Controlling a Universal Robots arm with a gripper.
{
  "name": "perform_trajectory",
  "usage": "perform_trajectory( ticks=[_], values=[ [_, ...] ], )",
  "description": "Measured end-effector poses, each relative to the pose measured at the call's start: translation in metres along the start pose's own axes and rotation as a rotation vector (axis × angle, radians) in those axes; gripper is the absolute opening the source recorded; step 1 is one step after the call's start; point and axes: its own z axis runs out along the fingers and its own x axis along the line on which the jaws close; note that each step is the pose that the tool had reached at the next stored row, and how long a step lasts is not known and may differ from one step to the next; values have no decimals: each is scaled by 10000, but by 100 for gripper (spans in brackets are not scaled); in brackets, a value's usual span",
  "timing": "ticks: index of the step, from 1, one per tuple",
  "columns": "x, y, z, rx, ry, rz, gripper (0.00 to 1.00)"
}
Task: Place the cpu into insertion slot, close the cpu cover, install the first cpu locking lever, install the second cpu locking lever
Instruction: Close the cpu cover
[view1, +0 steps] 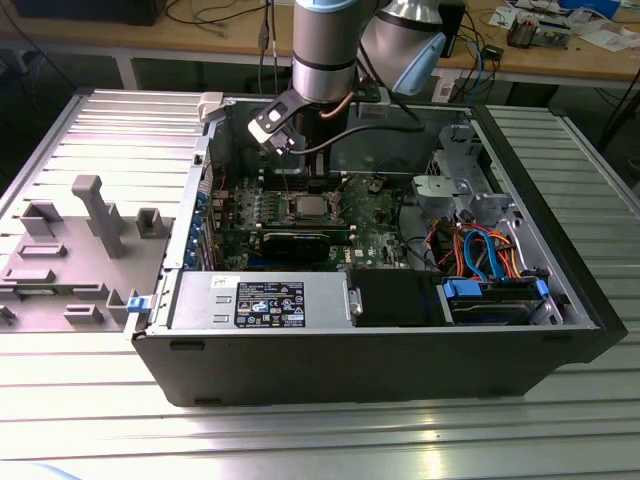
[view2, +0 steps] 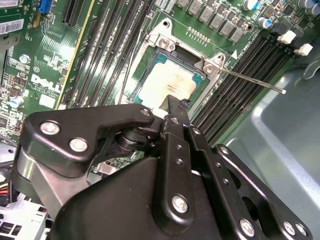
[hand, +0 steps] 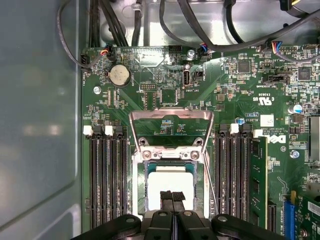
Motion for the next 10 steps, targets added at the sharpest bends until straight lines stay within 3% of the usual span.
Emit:
perform_trajectory(
  ticks=[10],
  values=[
    [0,0,-24,2,-2,1,11]
  ],
)
